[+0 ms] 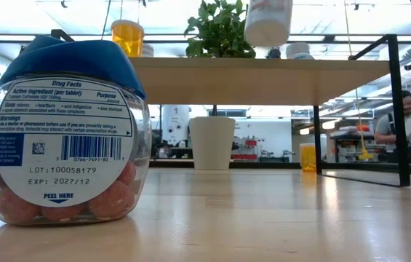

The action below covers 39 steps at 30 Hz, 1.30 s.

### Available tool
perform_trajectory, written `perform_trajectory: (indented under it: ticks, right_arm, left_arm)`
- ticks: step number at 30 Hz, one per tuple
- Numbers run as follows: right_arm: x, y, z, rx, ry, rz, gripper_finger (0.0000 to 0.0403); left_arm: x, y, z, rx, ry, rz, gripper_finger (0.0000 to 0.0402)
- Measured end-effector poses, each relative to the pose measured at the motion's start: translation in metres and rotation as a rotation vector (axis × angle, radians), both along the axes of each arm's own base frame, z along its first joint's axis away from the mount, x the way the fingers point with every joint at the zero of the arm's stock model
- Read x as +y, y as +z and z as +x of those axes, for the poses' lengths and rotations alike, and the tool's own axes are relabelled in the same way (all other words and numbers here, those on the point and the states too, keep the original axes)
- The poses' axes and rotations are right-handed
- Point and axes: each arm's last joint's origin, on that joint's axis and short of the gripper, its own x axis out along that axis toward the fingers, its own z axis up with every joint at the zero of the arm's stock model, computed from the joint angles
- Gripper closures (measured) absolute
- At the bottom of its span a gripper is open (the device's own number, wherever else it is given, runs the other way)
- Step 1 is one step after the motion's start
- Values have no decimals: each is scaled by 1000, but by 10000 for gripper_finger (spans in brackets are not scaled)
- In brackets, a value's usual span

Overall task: Pick and place medicine bottles onto shelf by color
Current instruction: Put the white and green pill bottle on the shelf

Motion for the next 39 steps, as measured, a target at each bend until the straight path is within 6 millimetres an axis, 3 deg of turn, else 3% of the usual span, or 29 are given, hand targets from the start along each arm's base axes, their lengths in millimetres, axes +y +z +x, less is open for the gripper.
perform_trajectory:
  ticks: [7, 13, 19, 25, 32, 39]
  right_arm:
    - [2, 20, -18, -56, 8, 9, 187]
    - [-3, 20, -17, -76, 30, -50, 187]
    - [-12, 5, -14, -16, 145, -41, 187]
    - [-25, 13, -22, -47, 189, -53, 187]
    - [-40, 32, -46, -121, 269, -176, 187]
    - [-41, 7, -80, -14, 413, -188, 187]
  left_arm:
    - [-1, 0, 0, 5, -7, -1, 210]
    - [0, 0, 0, 5, -11, 4, 213]
    - [0, 0, -1, 10, -11, 6, 208]
    - [0, -3, -4, 48, -4, 9, 211]
    - [0, -3, -3, 43, 10, -2, 211]
    - [0, -3, -3, 42, 10, -2, 208]
